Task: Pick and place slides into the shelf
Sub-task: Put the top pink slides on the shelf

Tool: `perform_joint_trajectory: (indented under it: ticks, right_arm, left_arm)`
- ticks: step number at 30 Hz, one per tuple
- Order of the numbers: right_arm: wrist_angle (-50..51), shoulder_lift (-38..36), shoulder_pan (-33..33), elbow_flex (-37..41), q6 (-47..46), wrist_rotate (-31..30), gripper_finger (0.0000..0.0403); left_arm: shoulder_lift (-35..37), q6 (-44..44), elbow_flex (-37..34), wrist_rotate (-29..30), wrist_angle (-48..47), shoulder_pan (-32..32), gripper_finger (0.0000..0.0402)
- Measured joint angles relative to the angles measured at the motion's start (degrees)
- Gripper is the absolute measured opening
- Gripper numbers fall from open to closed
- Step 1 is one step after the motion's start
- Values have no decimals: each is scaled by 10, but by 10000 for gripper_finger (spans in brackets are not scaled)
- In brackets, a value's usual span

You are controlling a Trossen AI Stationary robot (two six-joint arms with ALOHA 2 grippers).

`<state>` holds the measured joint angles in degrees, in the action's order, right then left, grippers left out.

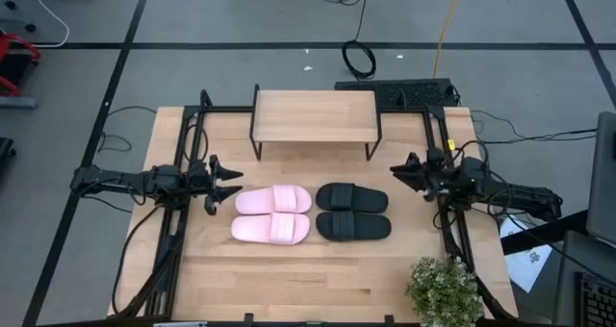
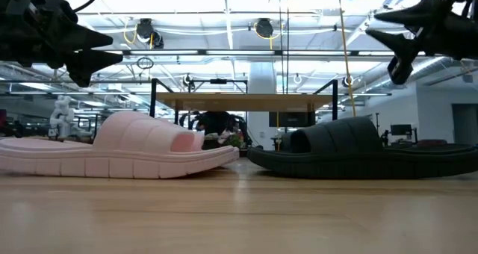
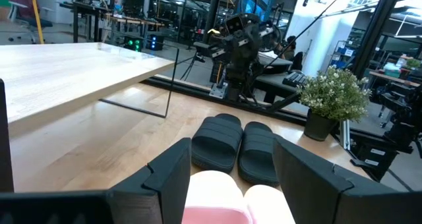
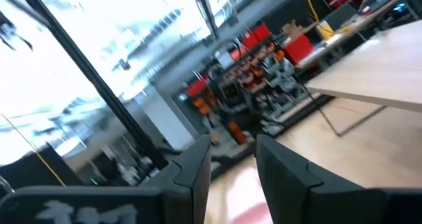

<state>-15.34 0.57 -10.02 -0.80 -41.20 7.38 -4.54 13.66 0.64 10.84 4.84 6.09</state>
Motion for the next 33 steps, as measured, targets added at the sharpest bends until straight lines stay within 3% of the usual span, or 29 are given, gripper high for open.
perform_joint_trajectory:
  ticks: [6, 14, 21, 29, 33]
  right_arm:
    - [-108, 0, 0, 0, -15, -8, 110]
    - [-253, 0, 0, 0, 63, -124, 110]
    - [-273, 0, 0, 0, 87, -211, 110]
    - [-276, 0, 0, 0, 122, -270, 110]
    - [-283, 0, 0, 0, 124, -268, 110]
  left_arm:
    - [0, -3, 0, 2, 0, 0, 209]
    - [0, 75, 0, 19, 41, 0, 209]
    - [0, 108, 0, 27, 171, 0, 209]
    - [0, 148, 0, 32, 263, 0, 209]
    - [0, 212, 0, 50, 278, 0, 209]
